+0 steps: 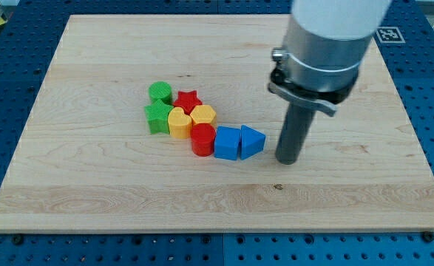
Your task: Slide the blue triangle a bit down
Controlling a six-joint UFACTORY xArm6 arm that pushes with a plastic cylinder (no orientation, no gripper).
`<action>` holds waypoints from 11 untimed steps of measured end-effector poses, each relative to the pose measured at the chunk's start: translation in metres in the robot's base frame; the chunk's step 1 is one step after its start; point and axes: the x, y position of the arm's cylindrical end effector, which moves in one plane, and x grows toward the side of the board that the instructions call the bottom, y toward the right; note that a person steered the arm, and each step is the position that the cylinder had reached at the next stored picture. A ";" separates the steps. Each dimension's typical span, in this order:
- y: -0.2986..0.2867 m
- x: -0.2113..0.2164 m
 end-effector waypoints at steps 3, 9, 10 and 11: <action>-0.056 -0.039; -0.032 -0.098; -0.053 -0.086; -0.078 -0.083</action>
